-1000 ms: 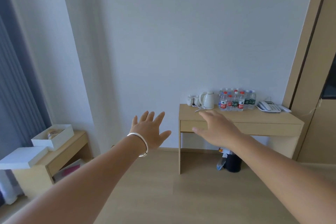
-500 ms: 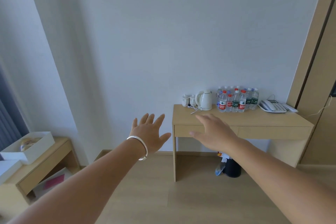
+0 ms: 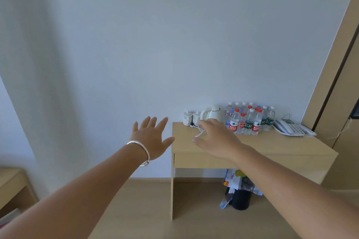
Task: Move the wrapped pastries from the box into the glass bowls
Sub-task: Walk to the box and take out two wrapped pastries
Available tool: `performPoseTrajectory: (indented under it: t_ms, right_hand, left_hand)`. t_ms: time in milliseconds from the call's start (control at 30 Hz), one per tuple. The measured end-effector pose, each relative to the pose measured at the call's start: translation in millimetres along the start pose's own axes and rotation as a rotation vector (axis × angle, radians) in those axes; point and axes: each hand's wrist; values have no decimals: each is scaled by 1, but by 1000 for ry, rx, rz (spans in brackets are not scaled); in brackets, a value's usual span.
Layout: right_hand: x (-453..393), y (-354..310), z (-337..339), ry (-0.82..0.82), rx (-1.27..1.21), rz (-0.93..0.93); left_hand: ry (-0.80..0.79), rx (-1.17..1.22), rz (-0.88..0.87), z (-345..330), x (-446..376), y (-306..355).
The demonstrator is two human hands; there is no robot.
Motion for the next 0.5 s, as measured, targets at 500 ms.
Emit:
performPoseTrajectory:
  t_ms: [500]
  right_hand:
    - [-207, -6, -74, -88, -29, 106]
  left_hand:
    - [-39, -55, 132, -64, -136, -88]
Point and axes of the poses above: each hand's wrist, its own x-axis away from the middle knuckle, its own z-axis out of the back of the hand, y = z × x, and after that the axes turned 5 degrees about -x, right-handed
